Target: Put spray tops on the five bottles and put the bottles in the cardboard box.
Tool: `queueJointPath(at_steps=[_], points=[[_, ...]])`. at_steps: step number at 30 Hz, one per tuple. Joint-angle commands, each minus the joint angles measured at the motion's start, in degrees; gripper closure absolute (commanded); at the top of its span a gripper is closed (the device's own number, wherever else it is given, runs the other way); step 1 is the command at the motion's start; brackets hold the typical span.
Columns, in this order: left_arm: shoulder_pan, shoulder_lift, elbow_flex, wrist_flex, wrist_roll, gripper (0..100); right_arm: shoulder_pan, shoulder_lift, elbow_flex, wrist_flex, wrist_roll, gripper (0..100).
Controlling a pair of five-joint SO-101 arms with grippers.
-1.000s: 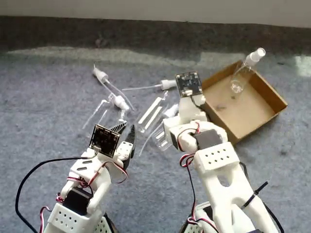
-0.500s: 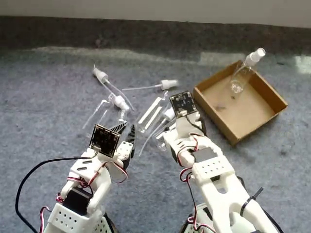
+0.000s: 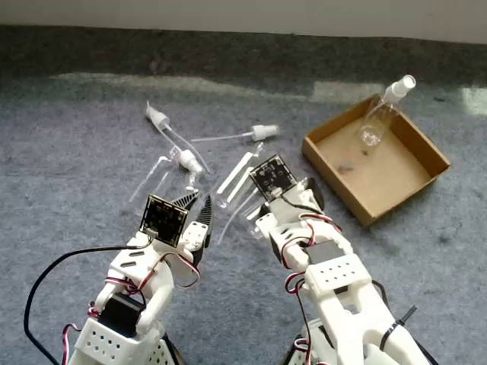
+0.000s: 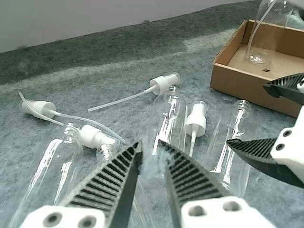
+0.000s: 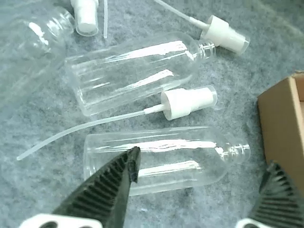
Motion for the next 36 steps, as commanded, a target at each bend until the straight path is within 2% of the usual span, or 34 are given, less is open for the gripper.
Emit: queueJointPath(at_steps=[1,8,14,19,23,28,31,36], points=[[-0.5,-0.3,1.2,-1.3,0.2,99,4.5,0.0,0.4,0.0,2.4,64.5],[-0.5,-0.2,1.3,-1.3,0.2,99,8.4,0.0,0.4,0.5,4.7,64.5],[-0.5,-0.2,1.3,-1.3,0.2,99,7.2,-6.6,-0.7,15.8,4.2,64.5],[-0.5,-0.2,1.3,-1.3,0.2,99,6.1,-19.7,-5.0,25.7,-3.7,64.7],[-0.5,-0.2,1.3,-1.3,0.2,99,4.4,-28.3,-8.4,30.7,-5.5,74.5],[-0.5,-0.2,1.3,-1.3,0.2,99,2.1,-33.5,-9.4,30.6,-5.5,90.9],[-0.5,-0.2,1.3,-1.3,0.2,99,0.3,-33.7,-9.4,30.1,-5.5,93.3],[-0.5,-0.2,1.3,-1.3,0.2,99,-2.2,-33.6,-9.3,22.3,-5.5,94.0]])
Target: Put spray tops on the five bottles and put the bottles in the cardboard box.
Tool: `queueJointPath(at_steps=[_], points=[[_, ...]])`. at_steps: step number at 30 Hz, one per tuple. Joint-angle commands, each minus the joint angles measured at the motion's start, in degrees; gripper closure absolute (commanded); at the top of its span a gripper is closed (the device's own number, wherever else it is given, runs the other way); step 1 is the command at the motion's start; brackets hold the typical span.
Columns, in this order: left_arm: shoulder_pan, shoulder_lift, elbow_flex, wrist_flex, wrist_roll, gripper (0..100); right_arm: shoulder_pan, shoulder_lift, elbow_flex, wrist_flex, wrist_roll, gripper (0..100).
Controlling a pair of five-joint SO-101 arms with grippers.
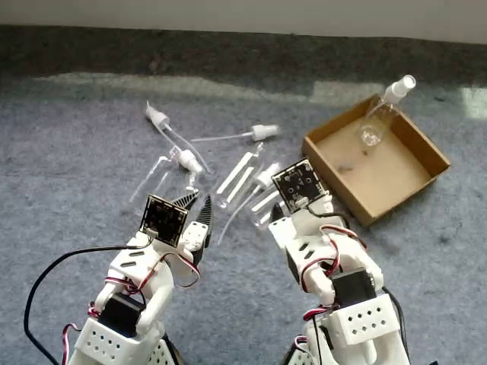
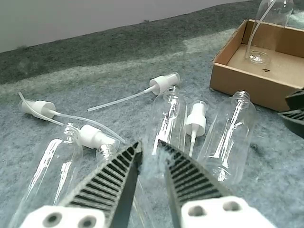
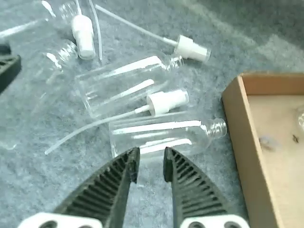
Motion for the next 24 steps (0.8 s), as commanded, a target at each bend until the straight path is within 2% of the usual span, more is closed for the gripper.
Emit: queueJointPath(at_steps=[1,5,9,15,24], points=[[-0.5,-0.2,1.3,-1.3,0.2,99,-2.5,-1.0,-4.1,-6.1,-0.7,94.0],[-0.5,-0.2,1.3,-1.3,0.2,99,-4.2,2.7,-4.0,-11.6,-0.8,94.0],[-0.5,-0.2,1.3,-1.3,0.2,99,-4.2,12.8,-4.1,-15.8,-0.8,94.0],[-0.5,-0.2,1.3,-1.3,0.2,99,-4.0,26.2,-4.1,-27.6,-0.8,94.0],[-0.6,-0.1,1.3,-1.3,0.2,99,-1.7,40.2,-4.1,-35.4,-0.7,94.0]])
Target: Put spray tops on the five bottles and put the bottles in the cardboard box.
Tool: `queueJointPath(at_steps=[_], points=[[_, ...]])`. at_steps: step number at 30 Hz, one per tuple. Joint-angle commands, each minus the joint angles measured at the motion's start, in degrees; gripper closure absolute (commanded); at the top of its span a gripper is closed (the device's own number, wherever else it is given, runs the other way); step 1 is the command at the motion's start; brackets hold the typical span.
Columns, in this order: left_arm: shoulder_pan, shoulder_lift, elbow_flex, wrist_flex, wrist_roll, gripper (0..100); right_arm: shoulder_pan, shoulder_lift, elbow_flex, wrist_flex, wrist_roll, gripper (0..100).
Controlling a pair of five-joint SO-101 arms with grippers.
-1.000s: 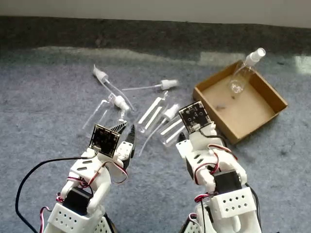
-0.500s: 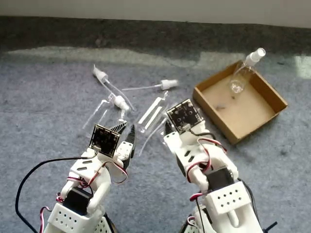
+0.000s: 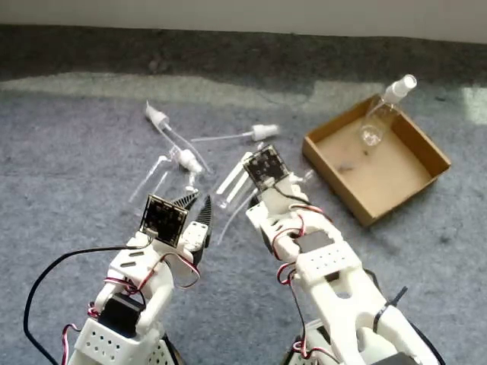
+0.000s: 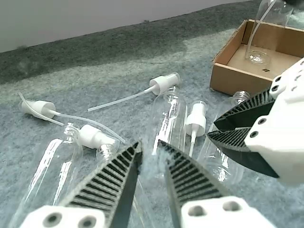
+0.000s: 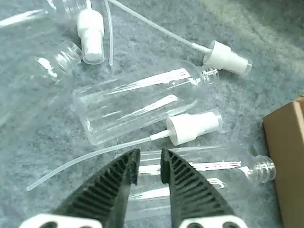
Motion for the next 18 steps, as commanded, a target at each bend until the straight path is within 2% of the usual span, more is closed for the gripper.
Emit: queueJointPath(at_steps=[1,14,18], points=[[-0.6,-0.1,1.3,-1.3,0.2,99,2.5,3.2,-4.1,-3.3,-0.7,94.0],[-0.6,0.0,1.3,-1.3,0.2,99,5.4,5.4,-3.6,-2.8,-0.4,94.0],[-0.6,0.0,1.3,-1.3,0.2,99,5.1,5.4,-4.0,7.2,-0.4,94.0]])
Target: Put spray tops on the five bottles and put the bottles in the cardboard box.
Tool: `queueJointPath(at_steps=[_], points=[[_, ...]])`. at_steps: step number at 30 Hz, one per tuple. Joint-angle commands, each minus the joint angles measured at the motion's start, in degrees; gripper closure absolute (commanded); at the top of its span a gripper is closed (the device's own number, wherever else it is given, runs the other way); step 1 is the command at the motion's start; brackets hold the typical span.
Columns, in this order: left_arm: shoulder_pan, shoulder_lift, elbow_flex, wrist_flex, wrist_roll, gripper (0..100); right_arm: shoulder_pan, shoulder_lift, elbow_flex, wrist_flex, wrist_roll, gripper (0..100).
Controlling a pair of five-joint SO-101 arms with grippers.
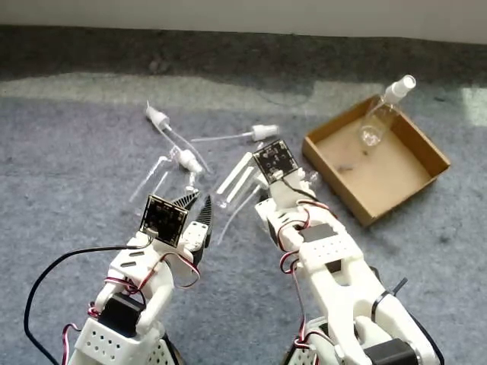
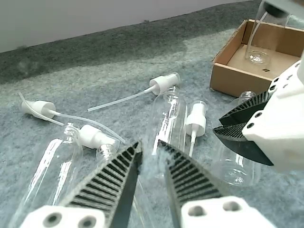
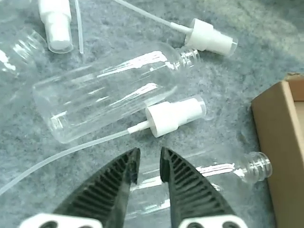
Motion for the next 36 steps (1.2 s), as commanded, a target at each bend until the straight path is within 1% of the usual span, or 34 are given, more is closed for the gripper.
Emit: queueJointPath(at_steps=[1,4,9,13,18,19,22,23,25,28,31,36], points=[[-0.6,0.0,1.3,-1.3,0.2,99,0.9,0.1,-2.4,11.7,-0.3,94.0],[-0.5,0.0,1.3,-1.3,0.2,99,0.8,-0.6,-5.2,19.8,-0.3,94.0],[-0.5,0.0,1.3,-1.3,0.2,99,1.2,-4.6,-8.5,28.5,-0.3,94.0],[-0.5,0.0,1.3,-1.3,0.2,99,1.2,-11.0,-8.7,33.7,-0.3,93.8],[-0.5,0.0,1.3,-1.3,0.2,99,1.2,-21.1,-8.7,34.7,-0.1,93.8],[-0.5,0.0,1.3,-1.3,0.2,99,1.2,-22.9,-8.7,34.8,0.9,93.7],[-0.5,0.0,1.3,-1.3,0.2,99,1.2,-28.2,-8.4,34.8,8.3,93.7],[-0.5,0.0,1.3,-1.3,0.2,99,1.2,-29.8,-8.3,34.8,9.0,93.7],[-0.5,0.0,1.3,-1.3,0.2,99,1.3,-32.7,-8.2,34.6,8.9,93.7],[-0.5,0.0,1.3,-1.3,0.2,99,3.8,-37.1,-8.1,34.4,8.9,93.7],[-0.5,-0.1,1.3,-1.3,0.2,99,4.8,-40.6,-6.4,35.3,8.9,93.7],[-0.5,-0.1,1.3,-1.3,0.2,99,5.1,-41.6,-3.2,36.0,9.0,93.6]])
